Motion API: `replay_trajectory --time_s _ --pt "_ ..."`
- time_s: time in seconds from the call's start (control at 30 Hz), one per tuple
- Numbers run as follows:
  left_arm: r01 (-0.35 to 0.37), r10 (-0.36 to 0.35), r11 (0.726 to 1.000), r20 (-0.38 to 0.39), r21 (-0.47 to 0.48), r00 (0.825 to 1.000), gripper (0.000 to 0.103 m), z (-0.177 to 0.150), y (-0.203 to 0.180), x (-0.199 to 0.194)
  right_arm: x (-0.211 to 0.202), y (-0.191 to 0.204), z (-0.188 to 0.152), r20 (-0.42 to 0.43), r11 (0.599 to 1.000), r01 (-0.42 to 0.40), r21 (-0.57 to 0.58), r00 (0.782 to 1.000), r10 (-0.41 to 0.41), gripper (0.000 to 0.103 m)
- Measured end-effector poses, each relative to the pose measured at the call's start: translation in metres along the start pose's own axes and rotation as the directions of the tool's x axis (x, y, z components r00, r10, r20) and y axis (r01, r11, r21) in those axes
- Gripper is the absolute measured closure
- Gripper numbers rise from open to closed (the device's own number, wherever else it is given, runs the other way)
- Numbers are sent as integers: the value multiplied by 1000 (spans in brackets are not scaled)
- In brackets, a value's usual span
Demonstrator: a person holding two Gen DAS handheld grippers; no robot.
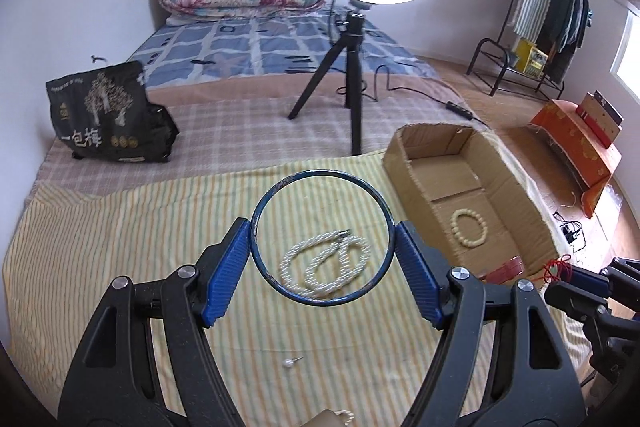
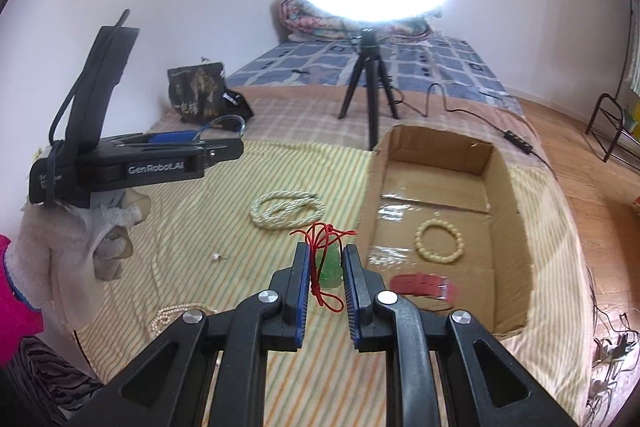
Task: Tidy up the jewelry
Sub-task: 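Carry the bangle in left tool into the box while right tool carries the pendant there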
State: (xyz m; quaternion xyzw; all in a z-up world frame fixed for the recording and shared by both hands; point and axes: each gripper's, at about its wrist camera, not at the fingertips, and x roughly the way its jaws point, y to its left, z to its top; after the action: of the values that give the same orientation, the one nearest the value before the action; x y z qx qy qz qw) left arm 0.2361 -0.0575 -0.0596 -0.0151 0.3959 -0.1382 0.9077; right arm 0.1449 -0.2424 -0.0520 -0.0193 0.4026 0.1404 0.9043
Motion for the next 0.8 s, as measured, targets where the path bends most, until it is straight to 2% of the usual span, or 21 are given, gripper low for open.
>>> replay_trajectory --time_s 0.37,0.8 --pt "53 -54 998 15 17 998 28 19 -43 17 -11 -56 8 27 994 88 65 996 -90 89" --pt "95 -95 995 13 37 995 28 44 -88 58 -5 -87 10 16 992 104 75 994 -105 89"
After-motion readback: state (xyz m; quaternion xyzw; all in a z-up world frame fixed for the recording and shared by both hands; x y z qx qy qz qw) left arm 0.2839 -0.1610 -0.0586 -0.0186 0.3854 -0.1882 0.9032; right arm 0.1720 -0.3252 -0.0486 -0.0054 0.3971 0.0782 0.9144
